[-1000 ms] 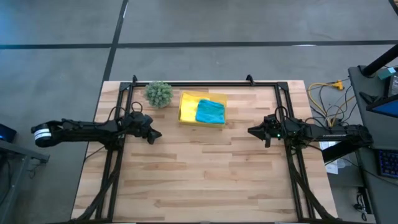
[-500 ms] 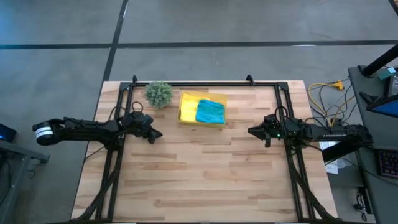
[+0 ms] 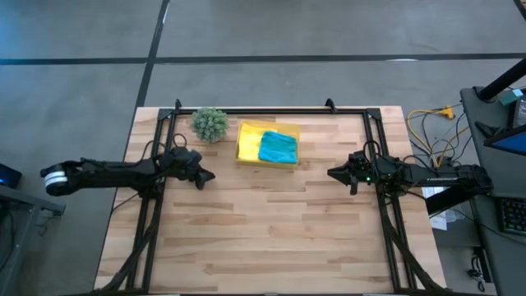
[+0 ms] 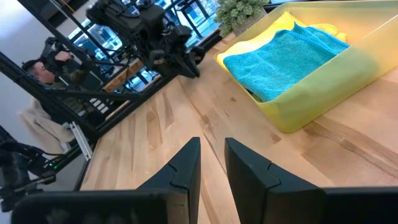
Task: Fold microfiber towels
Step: Return to Home Position
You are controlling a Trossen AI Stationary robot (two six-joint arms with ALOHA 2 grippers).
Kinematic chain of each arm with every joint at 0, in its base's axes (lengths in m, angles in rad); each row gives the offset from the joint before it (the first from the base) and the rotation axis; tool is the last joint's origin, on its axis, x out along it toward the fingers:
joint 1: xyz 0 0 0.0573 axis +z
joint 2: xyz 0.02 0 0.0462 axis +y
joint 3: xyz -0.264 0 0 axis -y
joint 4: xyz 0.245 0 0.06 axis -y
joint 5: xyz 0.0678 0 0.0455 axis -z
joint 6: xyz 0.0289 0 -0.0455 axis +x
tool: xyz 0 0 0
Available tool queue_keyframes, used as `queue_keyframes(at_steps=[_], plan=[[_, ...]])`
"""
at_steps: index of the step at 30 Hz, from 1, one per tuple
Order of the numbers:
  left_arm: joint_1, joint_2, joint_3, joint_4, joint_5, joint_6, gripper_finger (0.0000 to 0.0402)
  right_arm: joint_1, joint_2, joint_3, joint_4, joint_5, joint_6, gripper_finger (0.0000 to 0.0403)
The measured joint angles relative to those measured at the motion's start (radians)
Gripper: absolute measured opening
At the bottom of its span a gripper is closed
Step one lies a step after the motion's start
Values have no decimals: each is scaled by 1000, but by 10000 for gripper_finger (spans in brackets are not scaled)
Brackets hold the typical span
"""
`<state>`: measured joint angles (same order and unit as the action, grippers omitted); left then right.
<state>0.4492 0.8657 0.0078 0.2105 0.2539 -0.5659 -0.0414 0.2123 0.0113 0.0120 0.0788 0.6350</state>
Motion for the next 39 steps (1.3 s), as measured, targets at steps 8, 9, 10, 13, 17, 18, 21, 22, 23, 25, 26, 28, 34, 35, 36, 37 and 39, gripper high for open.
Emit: queue_keyframes(at_steps=[8, 9, 10, 13, 17, 18, 21, 22, 23, 25, 26, 28, 34, 35, 36, 37, 39], plan=[[-139, -375, 0, -18, -1, 0, 67, 0, 0, 0, 0, 0, 0, 68], [-178, -404, 0, -2, -1, 0, 67, 0, 0, 0, 0, 0, 0, 68], [-218, -426, 0, 14, -1, 1, 67, 0, 0, 0, 0, 0, 0, 68], [-353, -477, 0, 31, -1, 1, 67, 0, -1, 0, 0, 0, 0, 68], [-521, -579, -1, 25, 0, 1, 67, 14, -30, 0, 0, 0, 0, 68], [-553, -606, -1, 25, 1, 1, 67, 15, -37, 0, 2, 0, 0, 68], [-618, -691, -1, 25, 0, 1, 67, 18, -62, 0, 0, 0, 0, 68], [-629, -721, -1, 26, 0, 1, 67, 21, -72, 0, 1, 0, 0, 68], [-636, -750, -2, 27, 0, 1, 67, 23, -81, 0, 0, 0, 0, 68], [-639, -810, -2, 32, 0, 1, 67, 24, -107, 0, 0, 0, 0, 68], [-639, -837, -2, 28, 0, 1, 67, 24, -120, 0, 0, 0, 0, 68], [-639, -849, -2, 42, -1, 2, 67, 24, -143, 0, 2, 0, 0, 68], [-634, -841, -3, 57, 0, 2, 67, 24, -188, 0, 0, 0, 0, 68], [-629, -840, -3, 59, 0, 2, 67, 24, -196, 0, 1, 0, 0, 68], [-621, -840, -3, 60, 0, 2, 67, 24, -204, 0, 0, 0, 0, 68], [-611, -839, -3, 59, 0, 2, 67, 24, -213, 0, 0, 0, 0, 68], [-582, -840, -3, 60, 0, 2, 67, 24, -212, 0, 8, 0, 0, 68]])
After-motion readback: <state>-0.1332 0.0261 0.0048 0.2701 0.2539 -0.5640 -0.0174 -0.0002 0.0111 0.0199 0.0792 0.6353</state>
